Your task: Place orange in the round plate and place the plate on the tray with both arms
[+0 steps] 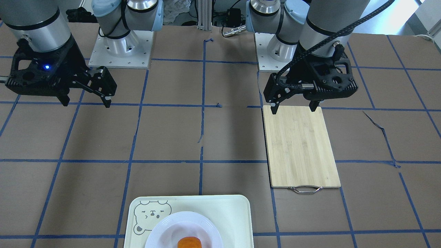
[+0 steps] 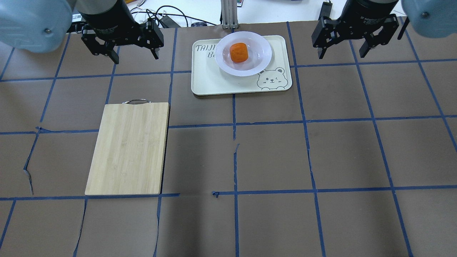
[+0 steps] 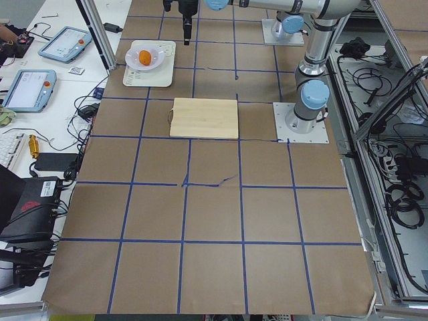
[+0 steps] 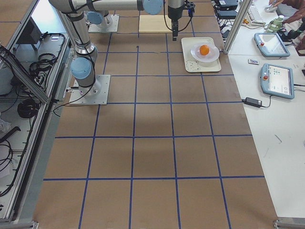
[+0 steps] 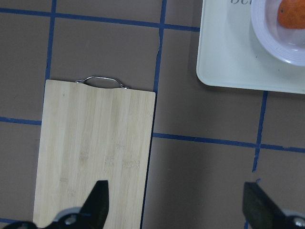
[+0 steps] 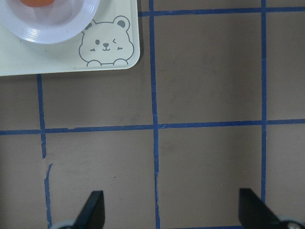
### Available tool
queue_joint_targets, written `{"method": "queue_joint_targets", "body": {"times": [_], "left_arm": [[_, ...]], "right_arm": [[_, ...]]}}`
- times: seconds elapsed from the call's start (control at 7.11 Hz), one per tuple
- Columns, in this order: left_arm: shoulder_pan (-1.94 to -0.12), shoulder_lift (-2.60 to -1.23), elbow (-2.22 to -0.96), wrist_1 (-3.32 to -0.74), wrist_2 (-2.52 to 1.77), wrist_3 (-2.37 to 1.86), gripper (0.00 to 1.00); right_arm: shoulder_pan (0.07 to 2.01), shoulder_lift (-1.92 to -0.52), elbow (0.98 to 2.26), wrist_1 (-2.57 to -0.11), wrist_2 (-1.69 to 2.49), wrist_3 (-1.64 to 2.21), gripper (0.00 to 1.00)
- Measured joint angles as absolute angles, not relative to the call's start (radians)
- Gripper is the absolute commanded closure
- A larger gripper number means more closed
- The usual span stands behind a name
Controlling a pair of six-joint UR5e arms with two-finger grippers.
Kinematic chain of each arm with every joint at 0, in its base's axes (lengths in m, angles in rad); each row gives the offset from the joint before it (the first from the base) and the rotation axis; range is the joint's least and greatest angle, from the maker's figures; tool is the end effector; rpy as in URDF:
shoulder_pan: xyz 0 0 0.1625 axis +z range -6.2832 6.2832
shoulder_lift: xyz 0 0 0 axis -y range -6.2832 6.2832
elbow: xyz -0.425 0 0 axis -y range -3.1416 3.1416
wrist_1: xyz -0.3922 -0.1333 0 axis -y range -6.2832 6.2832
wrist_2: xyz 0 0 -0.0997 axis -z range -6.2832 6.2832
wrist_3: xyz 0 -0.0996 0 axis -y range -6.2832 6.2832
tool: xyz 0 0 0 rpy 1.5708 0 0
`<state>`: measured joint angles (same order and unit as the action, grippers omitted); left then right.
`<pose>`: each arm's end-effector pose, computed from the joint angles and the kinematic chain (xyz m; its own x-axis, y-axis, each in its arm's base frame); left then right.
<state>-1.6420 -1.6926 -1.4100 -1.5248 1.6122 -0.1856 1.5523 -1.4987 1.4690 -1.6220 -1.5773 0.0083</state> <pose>-0.1681 -0.5407 0.5089 -0.9928 -0.1170 -0.0249 -0.1143 0.9893 -0.0910 0.1228 -0.5324 0.5068 -0.9996 0.0273 0.0058 0.0267 0.9964 -0.0809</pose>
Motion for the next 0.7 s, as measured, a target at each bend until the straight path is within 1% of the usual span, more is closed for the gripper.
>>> {"method": "queue_joint_targets", "body": {"times": [0.7], "left_arm": [[-1.64,-1.692,-1.413,-1.525,1.612,-0.186,0.0]], "right_arm": [[1.555,-1.511,1.49,-1.622,-1.57,0.011,0.0]]}}
